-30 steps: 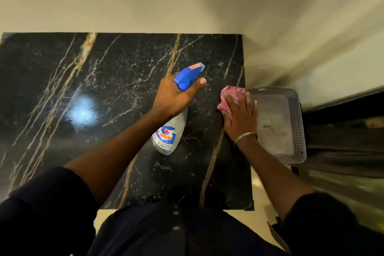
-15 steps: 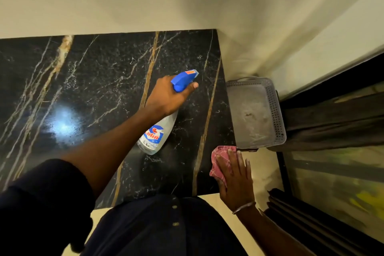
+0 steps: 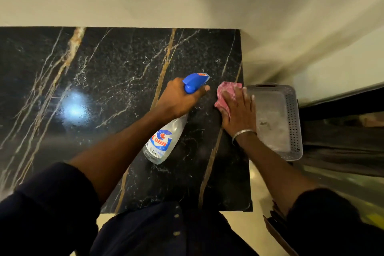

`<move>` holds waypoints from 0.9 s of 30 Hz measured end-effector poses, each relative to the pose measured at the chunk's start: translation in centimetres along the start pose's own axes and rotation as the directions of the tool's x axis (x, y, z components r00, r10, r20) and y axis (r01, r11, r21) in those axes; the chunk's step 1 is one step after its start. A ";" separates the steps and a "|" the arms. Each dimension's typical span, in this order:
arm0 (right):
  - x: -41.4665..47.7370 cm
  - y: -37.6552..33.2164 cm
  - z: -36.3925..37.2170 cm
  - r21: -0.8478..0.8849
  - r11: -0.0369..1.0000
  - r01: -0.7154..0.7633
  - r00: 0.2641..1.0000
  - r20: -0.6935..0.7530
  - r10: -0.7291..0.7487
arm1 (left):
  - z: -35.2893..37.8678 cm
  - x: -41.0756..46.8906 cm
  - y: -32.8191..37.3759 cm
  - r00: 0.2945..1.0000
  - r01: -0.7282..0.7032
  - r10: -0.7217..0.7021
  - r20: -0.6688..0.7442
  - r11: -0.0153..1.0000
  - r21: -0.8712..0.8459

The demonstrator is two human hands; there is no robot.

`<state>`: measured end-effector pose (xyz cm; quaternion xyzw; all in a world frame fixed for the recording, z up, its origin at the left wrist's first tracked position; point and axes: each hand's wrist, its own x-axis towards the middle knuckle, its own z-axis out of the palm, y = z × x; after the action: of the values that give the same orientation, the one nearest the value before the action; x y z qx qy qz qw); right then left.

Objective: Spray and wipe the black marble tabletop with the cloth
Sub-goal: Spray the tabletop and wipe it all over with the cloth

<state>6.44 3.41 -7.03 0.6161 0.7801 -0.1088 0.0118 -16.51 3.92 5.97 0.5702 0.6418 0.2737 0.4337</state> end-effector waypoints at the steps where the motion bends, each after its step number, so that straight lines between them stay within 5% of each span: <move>1: 2.1 0.1 -0.3 -0.010 1.000 -0.006 1.000 -0.002 0.006 | -0.1 0.3 -0.1 1.000 0.014 -0.014 0.007 1.000 -0.009; 9: 17.3 0.0 -3.3 0.019 0.999 -0.035 0.999 -0.008 0.036 | -0.7 3.2 -0.8 0.994 0.110 -0.110 0.023 0.993 -0.029; 15: 20.4 0.0 -3.7 -0.007 0.999 -0.043 0.999 -0.003 0.043 | -1.0 3.6 -1.0 0.994 0.106 -0.107 -0.007 0.994 -0.039; 27: -3.2 -0.4 -0.2 0.048 0.999 0.017 1.000 0.001 -0.017 | 0.1 -0.2 0.5 0.999 0.042 -0.045 0.029 0.996 0.084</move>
<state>6.83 0.33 -6.27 0.6095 0.7824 -0.1280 -0.0036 -16.15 3.82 6.36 0.5778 0.6581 0.2282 0.4254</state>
